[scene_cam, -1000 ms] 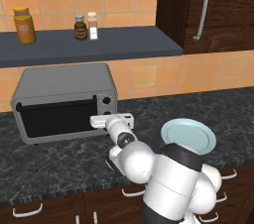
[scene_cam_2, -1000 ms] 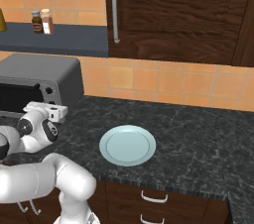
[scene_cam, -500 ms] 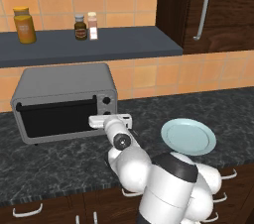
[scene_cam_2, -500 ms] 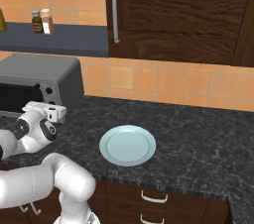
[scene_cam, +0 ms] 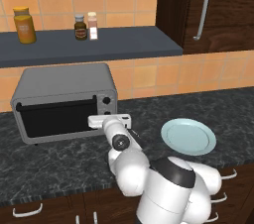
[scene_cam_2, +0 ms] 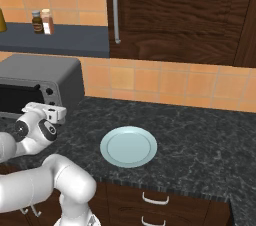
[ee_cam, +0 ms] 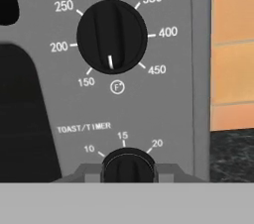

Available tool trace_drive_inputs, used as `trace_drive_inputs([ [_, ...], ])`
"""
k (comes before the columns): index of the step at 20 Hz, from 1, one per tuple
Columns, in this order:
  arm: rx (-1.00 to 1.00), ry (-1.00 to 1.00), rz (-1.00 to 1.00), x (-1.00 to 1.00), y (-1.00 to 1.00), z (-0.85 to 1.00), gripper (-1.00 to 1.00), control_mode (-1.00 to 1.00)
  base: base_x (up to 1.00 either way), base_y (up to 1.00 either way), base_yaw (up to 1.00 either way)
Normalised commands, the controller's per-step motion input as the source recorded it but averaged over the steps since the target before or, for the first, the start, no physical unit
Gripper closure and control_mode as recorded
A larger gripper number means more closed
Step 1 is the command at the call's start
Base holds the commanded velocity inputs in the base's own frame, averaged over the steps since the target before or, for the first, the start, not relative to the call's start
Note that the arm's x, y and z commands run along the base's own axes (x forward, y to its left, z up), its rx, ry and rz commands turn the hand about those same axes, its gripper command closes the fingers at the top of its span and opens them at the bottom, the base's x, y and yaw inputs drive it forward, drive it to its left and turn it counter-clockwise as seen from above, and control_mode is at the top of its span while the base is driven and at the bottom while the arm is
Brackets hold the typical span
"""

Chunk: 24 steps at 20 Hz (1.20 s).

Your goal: Pick up the kebab skewer and baguette bread, and place them inside the toaster oven. Close the toaster oven door and start by setting the timer.

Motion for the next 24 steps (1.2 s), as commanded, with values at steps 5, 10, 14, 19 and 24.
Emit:
trace_drive_inputs([
  [5, 0.00, -0.03, 0.00, 0.19, 0.00, 0.00, 1.00, -1.00, 0.00, 0.00, 0.00],
  [10, 0.06, -0.03, 0.00, 0.04, 0.00, -0.03, 1.00, -1.00, 0.00, 0.00, 0.00],
  [14, 0.15, -0.01, 0.00, 0.00, 0.00, -0.03, 1.00, -1.00, 0.00, 0.00, 0.00],
  [19, 0.19, -0.02, -0.01, 0.00, 0.00, -0.05, 1.00, -1.00, 0.00, 0.00, 0.00],
  [24, 0.22, -0.02, -0.04, 0.00, 0.00, -0.13, 1.00, -1.00, 0.00, 0.00, 0.00],
])
